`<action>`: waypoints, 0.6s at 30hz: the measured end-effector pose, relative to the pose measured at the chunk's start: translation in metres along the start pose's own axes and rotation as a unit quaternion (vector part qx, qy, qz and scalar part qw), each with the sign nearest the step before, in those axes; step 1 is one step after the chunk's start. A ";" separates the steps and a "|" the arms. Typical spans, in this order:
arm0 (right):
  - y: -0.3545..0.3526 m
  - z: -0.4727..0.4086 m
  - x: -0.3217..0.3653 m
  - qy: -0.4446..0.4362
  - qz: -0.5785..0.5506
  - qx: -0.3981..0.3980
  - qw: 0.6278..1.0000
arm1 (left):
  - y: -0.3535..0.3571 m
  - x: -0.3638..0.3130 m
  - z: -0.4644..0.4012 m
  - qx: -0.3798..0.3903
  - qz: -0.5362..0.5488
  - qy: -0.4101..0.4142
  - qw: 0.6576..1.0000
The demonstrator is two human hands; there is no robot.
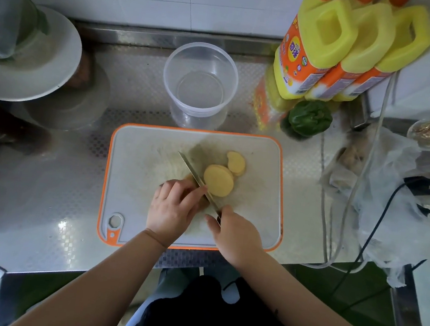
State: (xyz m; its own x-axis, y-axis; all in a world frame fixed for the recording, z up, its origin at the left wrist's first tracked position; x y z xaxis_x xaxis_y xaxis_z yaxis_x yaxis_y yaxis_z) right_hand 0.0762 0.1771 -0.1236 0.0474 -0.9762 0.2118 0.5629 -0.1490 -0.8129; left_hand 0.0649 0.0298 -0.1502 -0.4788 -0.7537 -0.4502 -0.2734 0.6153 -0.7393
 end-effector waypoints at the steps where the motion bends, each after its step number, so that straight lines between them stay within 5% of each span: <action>1: -0.004 -0.001 -0.002 0.005 -0.006 0.012 1.000 | 0.000 0.001 0.000 0.001 0.000 -0.004 1.000; 5: -0.024 -0.011 -0.014 0.056 -0.061 -0.026 0.996 | -0.001 0.000 -0.001 -0.003 0.004 -0.004 1.000; 9: -0.034 -0.035 -0.012 0.011 -0.107 -0.058 0.993 | 0.000 0.000 -0.002 -0.004 0.000 -0.006 1.000; 18: -0.044 -0.057 -0.006 0.000 -0.051 -0.054 0.997 | -0.001 0.000 -0.002 -0.002 0.009 -0.013 1.000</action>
State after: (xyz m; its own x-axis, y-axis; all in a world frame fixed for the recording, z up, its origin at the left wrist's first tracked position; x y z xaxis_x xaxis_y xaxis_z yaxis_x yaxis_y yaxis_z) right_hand 0.0042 0.1804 -0.1201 -0.0062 -0.9551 0.2962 0.4721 -0.2639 -0.8411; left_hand 0.0633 0.0294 -0.1488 -0.4625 -0.7483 -0.4756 -0.2688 0.6295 -0.7290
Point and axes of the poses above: each hand's wrist, its own z-axis away from the middle knuckle, its own y-axis out of the palm, x = y × z, the point moved 4 cm from there along -z, towards the middle knuckle, and after that the axes turned 9 degrees about z, right-handed, at the moved point
